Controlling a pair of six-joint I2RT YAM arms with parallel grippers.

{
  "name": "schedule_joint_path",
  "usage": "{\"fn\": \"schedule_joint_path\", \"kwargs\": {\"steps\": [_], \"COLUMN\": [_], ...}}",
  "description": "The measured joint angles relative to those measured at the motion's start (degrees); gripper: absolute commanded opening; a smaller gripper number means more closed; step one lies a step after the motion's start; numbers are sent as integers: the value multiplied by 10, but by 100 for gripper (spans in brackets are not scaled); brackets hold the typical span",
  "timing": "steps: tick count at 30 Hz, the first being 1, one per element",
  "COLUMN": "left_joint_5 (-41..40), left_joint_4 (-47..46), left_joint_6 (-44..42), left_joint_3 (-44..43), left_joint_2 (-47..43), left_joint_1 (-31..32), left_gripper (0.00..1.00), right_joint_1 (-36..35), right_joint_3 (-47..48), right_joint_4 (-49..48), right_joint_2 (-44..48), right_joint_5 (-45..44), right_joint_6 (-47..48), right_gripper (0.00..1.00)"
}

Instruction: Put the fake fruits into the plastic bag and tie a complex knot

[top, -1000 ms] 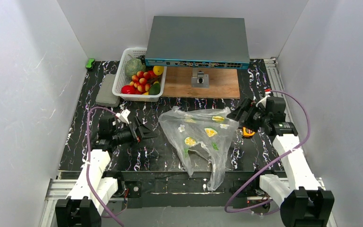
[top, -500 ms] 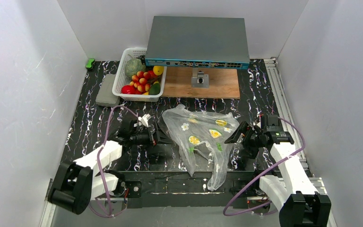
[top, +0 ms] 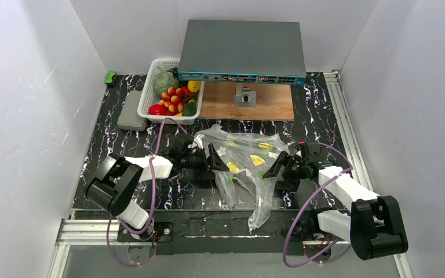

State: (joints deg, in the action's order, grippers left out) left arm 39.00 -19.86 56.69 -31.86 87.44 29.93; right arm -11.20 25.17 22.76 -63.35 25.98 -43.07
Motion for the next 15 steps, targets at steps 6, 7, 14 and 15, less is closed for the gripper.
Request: {"fn": "schedule_joint_path", "kwargs": {"steps": [6, 7, 14, 15], "left_joint_5": [-6, -7, 1, 1], "left_joint_4": [-17, -17, 61, 97], "left_joint_6": [18, 22, -9, -28], "left_joint_3": [-7, -7, -9, -13], "left_joint_2": [31, 32, -28, -48], "left_joint_1": [16, 16, -31, -51], "left_gripper": [23, 14, 0, 0], "right_joint_1": [-20, -20, 22, 40], "right_joint_3": [-6, -6, 38, 54], "right_joint_4": [-81, -89, -43, -23], "right_joint_2": [-31, -32, -16, -9], "right_joint_5": [13, 16, 36, 34], "right_joint_6": [-18, -19, 13, 24], "right_gripper": [29, 9, 1, 1]}}
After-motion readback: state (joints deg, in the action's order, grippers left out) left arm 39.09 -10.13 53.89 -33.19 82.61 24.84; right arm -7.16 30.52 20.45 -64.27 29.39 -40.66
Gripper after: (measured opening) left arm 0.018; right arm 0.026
